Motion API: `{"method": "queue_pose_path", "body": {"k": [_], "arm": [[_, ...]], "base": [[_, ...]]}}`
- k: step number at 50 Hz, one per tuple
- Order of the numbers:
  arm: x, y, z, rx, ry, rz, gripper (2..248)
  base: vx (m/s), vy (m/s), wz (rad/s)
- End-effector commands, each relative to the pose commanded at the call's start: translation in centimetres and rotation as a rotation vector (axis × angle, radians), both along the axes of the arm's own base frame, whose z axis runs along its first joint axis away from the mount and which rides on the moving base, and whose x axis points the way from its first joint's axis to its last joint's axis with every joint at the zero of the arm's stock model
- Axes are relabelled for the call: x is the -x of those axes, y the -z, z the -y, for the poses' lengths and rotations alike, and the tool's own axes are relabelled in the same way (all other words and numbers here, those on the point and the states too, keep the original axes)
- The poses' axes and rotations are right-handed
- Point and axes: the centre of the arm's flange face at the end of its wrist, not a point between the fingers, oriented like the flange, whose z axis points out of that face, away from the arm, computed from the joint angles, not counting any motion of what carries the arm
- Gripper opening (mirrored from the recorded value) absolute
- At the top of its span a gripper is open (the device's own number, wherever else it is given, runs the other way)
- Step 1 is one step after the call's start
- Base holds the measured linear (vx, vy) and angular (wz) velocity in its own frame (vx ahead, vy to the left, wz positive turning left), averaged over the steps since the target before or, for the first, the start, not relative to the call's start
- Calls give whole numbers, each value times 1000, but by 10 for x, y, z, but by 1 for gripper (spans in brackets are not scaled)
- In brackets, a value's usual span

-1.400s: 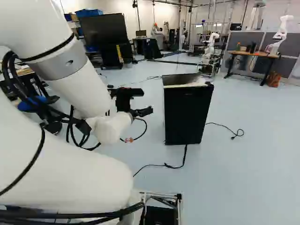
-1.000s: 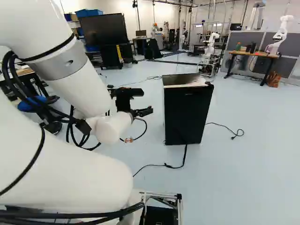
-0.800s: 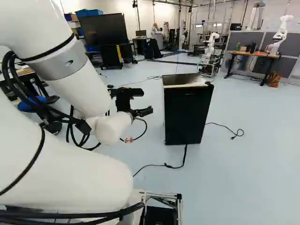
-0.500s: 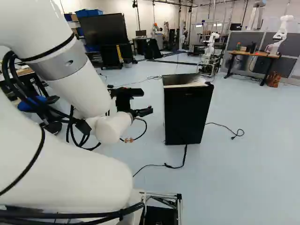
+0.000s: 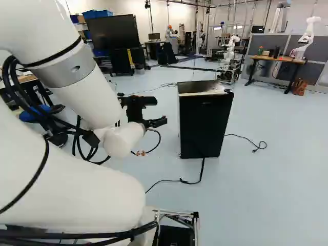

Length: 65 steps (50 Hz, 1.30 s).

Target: Grab a drink from the fridge

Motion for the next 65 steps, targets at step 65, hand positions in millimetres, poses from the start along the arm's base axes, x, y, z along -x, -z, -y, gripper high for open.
{"method": "queue_pose_path", "body": {"k": [65], "arm": [[0,0,0,0,0,0,247]], "base": [[33,1,1]]}}
